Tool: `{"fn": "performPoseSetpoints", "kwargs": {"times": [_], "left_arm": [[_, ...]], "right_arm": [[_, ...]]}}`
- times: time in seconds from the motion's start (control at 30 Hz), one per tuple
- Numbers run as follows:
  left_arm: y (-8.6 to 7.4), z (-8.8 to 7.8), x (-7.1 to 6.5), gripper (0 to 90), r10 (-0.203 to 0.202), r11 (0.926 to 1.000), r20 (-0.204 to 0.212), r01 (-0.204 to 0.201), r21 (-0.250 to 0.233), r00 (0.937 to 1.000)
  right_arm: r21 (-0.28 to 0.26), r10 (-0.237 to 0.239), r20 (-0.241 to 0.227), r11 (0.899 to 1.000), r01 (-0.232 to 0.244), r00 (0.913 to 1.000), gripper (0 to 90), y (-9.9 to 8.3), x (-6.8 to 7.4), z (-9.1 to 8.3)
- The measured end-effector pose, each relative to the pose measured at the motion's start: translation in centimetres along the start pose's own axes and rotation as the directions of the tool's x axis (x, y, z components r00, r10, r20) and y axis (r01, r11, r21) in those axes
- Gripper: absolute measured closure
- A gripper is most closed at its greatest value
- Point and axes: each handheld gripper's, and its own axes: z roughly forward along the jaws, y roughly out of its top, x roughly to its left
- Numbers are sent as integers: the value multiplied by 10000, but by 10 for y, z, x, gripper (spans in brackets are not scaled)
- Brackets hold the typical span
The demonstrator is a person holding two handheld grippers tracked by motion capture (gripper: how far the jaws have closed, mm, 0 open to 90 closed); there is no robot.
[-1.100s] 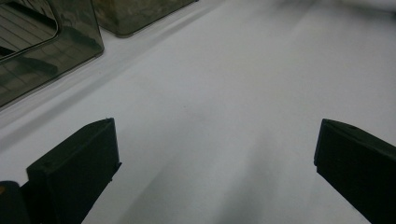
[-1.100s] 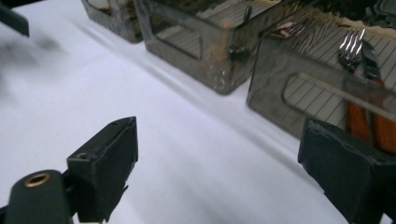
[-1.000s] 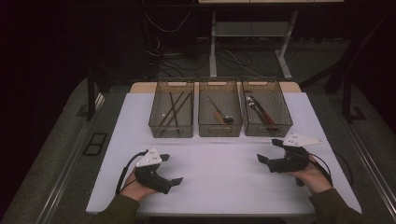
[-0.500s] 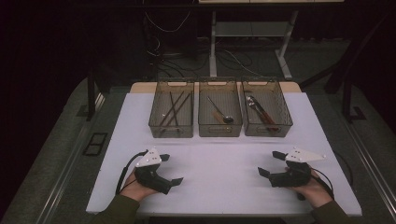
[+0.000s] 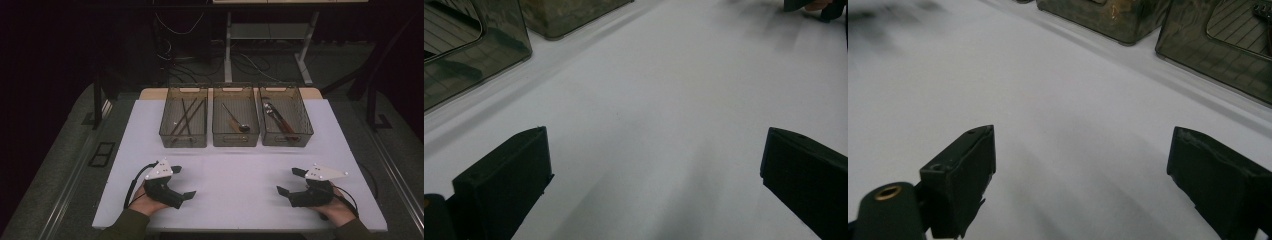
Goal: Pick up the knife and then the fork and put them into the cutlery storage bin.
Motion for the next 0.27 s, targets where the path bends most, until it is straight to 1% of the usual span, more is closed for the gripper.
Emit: {"fn": "performPoseSetpoints", "kwargs": {"times": [0.07, 0.17, 0.27], "left_arm": [[0, 0, 0, 0, 6, 10000, 0, -6, 2, 10000], [0, 1, 0, 0, 33, 10000, 1, -33, 25, 10000], [0, 1, 0, 0, 48, 10000, -1, -48, 41, 10000]], "right_arm": [[47, -13, 6, 10000, 13, 10000, 124, 0, 0, 0], [-65, 2, -13, 10000, -2, 10000, 124, 1, 0, 0], [-62, -9, -16, 10000, 9, 10000, 124, 1, 0, 0]]}}
